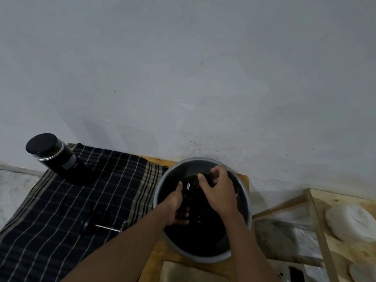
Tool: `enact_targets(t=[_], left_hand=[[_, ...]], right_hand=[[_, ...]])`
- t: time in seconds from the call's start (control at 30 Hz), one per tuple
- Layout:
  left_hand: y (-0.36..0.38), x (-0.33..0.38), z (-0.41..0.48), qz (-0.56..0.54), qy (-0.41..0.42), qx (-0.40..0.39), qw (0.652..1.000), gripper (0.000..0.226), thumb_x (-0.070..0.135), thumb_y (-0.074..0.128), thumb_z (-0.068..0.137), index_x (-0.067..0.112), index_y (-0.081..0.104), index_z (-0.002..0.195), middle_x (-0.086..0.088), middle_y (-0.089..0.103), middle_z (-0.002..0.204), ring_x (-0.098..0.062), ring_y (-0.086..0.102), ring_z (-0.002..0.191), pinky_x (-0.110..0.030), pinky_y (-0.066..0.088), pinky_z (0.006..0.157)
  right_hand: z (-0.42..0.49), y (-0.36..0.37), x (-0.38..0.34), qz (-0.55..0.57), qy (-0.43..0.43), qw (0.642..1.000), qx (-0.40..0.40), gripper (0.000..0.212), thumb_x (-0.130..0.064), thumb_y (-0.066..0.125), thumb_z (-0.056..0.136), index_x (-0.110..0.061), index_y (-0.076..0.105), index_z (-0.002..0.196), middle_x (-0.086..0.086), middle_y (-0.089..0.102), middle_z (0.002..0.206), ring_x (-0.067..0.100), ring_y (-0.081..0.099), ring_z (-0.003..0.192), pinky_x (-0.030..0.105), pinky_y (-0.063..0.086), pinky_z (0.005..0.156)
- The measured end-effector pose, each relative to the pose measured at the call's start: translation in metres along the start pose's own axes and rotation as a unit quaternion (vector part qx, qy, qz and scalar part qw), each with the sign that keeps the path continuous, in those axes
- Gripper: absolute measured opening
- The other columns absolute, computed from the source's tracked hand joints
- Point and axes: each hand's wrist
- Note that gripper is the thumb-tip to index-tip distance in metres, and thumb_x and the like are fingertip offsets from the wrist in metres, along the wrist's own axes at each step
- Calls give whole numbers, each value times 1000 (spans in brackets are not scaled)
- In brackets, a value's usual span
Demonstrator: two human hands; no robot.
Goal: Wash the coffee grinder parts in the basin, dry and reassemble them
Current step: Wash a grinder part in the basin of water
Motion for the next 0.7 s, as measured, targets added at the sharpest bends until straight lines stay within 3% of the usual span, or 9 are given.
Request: enact_targets(t=[0.23,0.33,0.4,0.47,0.53,0.6,0.67,0.7], left_hand=[[-2,-7,-1,-21,0,14,1000,75,73,35,97,7,68,111,-10,63,83,-24,61,75,-39,61,69],[-1,-1,-1,-81,59,41,994,58,66,53,95,12,62,114,-9,65,108,-27,63,95,-44,62,81],[5,6,-5,-141,136,45,980,40,51,63,96,14,57,109,-10,64,109,-27,63,96,-49,61,85],[12,7,-8,-24,280,114,953,37,44,69,93,17,49,108,-7,63,105,-23,65,91,-48,60,83],[18,5,-8,129,425,161,881,40,47,70,91,23,45,109,0,60,99,-14,65,80,-41,58,76],[18,8,-8,174,452,159,860,39,51,68,90,27,43,106,2,57,98,-12,63,76,-42,57,76],[13,12,-5,171,440,146,869,39,52,71,88,27,45,105,2,58,102,-14,62,85,-44,56,83],[12,14,-7,190,458,146,856,42,51,74,86,27,47,108,4,58,105,-13,61,92,-39,55,87]], right_hand=[[2,2,3,-8,18,1000,-6,29,-43,68,91,-29,48,107,-13,61,96,5,61,89,29,53,80],[4,7,22,131,117,984,21,24,-40,61,97,-30,50,117,-3,67,109,16,67,95,41,58,85],[3,11,33,259,225,939,2,22,-38,52,102,-23,57,117,9,70,112,24,69,92,42,60,74],[-5,17,39,384,301,873,-12,28,-35,45,104,-15,61,116,16,71,110,29,67,89,40,56,68],[-13,19,42,452,328,830,4,31,-32,43,104,-13,62,118,18,70,112,33,65,94,42,53,74],[-19,19,44,444,334,832,-4,31,-30,42,103,-13,62,119,18,69,112,34,64,97,43,54,78],[-22,18,43,406,342,846,-51,29,-30,41,105,-17,64,116,15,70,111,33,66,98,45,56,81],[-23,17,42,387,344,853,-66,29,-30,41,105,-20,66,114,11,72,110,33,66,100,46,57,83]])
Point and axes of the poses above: each hand's wrist, its own z-axis towards the middle knuckle, its own y-axis out of the palm, x = y × z
